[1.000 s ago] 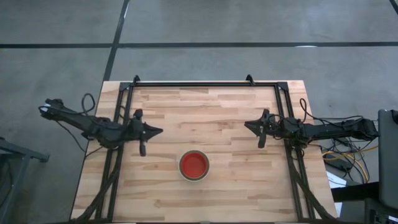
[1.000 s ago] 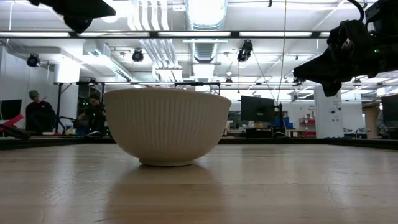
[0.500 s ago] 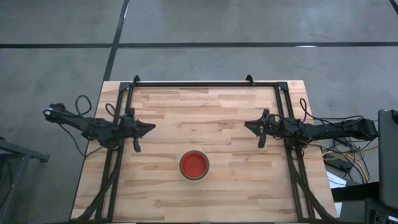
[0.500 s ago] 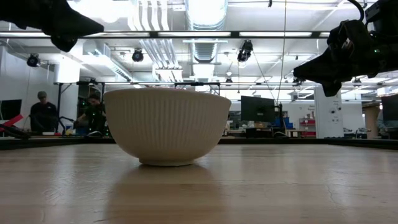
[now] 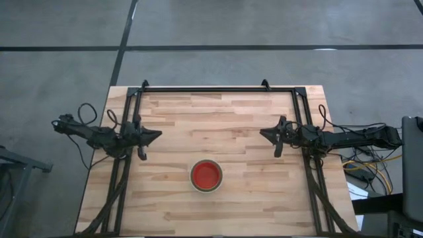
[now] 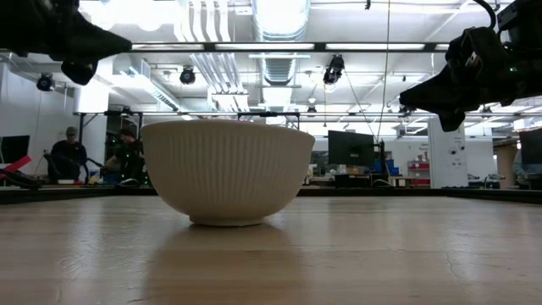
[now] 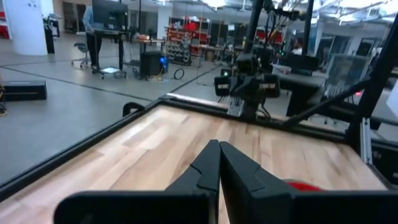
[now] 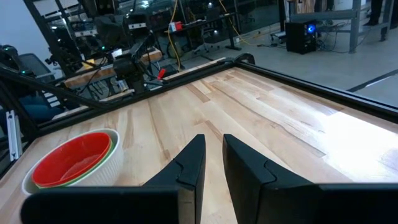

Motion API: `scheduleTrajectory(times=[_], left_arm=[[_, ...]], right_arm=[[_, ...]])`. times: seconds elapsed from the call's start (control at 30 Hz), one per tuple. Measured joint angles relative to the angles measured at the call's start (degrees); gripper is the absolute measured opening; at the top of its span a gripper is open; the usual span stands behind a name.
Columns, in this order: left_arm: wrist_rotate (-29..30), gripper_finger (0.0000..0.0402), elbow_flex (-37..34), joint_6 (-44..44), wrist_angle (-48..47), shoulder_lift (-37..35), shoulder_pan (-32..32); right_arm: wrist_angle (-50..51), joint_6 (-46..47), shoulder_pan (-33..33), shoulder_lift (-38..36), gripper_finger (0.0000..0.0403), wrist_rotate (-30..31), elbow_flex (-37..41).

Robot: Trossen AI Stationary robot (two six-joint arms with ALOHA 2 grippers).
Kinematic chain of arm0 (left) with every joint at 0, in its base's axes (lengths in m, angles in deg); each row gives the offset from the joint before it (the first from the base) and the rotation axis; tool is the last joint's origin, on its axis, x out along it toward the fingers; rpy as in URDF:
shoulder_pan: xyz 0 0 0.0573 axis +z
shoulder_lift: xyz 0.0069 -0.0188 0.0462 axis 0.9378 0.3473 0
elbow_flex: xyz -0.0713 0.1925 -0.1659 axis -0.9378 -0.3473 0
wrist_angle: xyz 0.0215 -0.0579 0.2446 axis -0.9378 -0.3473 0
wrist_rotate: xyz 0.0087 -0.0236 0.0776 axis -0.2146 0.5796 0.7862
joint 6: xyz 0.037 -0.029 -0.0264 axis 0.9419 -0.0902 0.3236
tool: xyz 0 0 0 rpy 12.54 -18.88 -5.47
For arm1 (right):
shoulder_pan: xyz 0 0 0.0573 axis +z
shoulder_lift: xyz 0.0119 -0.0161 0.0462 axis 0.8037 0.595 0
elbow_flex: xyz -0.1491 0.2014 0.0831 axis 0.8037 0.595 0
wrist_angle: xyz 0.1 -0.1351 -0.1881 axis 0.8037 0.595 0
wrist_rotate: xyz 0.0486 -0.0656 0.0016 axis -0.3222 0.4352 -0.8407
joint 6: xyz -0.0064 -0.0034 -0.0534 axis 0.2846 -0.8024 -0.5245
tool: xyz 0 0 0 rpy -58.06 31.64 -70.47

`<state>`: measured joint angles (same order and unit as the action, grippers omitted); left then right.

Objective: Nest bowls inside each other
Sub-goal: Return to Home Position

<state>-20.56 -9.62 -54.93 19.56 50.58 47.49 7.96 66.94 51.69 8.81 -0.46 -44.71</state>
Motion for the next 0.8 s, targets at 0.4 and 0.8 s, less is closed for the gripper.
scheduleTrajectory(times=[0.4,0.8], left_arm=[[-0.04,0.0010,-4.93,-3.60,2.01,-0.95,0.00],[-0.08,0.0010,-9.07,-3.05,5.52,-0.95,0.00]], right_arm=[[0.00,0.00,0.00,-0.02,0.0054,0.00,0.00],[0.00,0.00,-0.01,-0.01,0.0054,0.00,0.00]])
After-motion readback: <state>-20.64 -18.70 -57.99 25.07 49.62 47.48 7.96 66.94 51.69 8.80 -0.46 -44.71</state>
